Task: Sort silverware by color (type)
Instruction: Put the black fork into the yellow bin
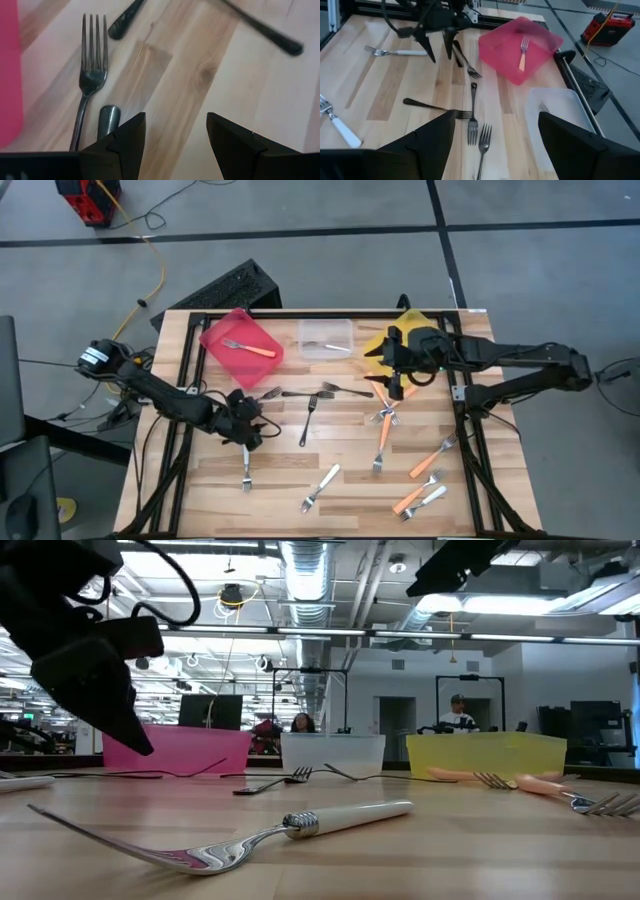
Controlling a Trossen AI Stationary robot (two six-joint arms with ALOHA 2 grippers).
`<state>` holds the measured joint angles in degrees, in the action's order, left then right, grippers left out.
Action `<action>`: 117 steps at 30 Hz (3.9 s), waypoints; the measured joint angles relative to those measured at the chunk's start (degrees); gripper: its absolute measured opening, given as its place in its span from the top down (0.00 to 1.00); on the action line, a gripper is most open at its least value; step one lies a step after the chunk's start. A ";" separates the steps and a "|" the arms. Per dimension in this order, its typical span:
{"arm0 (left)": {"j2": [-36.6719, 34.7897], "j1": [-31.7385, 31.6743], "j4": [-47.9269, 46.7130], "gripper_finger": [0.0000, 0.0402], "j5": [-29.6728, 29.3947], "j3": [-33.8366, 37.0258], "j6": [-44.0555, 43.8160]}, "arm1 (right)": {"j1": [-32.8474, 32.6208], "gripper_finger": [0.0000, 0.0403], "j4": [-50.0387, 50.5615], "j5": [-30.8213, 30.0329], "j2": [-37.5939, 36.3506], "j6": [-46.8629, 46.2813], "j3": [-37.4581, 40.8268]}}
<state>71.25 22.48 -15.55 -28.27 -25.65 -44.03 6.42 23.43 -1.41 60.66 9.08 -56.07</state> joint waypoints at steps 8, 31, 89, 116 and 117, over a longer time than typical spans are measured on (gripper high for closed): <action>-0.19 -0.02 0.04 0.52 -1.08 -2.72 2.78 | -0.70 0.23 2.05 0.02 -1.48 -0.58 0.02; -9.60 -0.13 0.15 0.52 -6.05 -7.87 12.19 | -0.22 0.23 6.00 5.04 -16.61 1.03 0.04; -2.72 1.84 -31.74 0.52 3.22 -7.81 -14.14 | -0.76 0.23 -0.30 3.72 -38.03 -13.57 18.06; -4.44 -7.68 -31.90 0.52 11.00 -5.83 -0.15 | -0.76 0.23 0.16 3.93 -38.03 -13.11 18.05; -5.41 -7.87 -30.56 0.52 11.80 -4.42 -0.20 | -0.76 0.23 0.25 3.93 -38.03 -13.11 18.05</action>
<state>65.84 14.61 -46.11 -16.48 -30.06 -44.24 5.65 23.68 2.52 22.63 -4.03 -38.02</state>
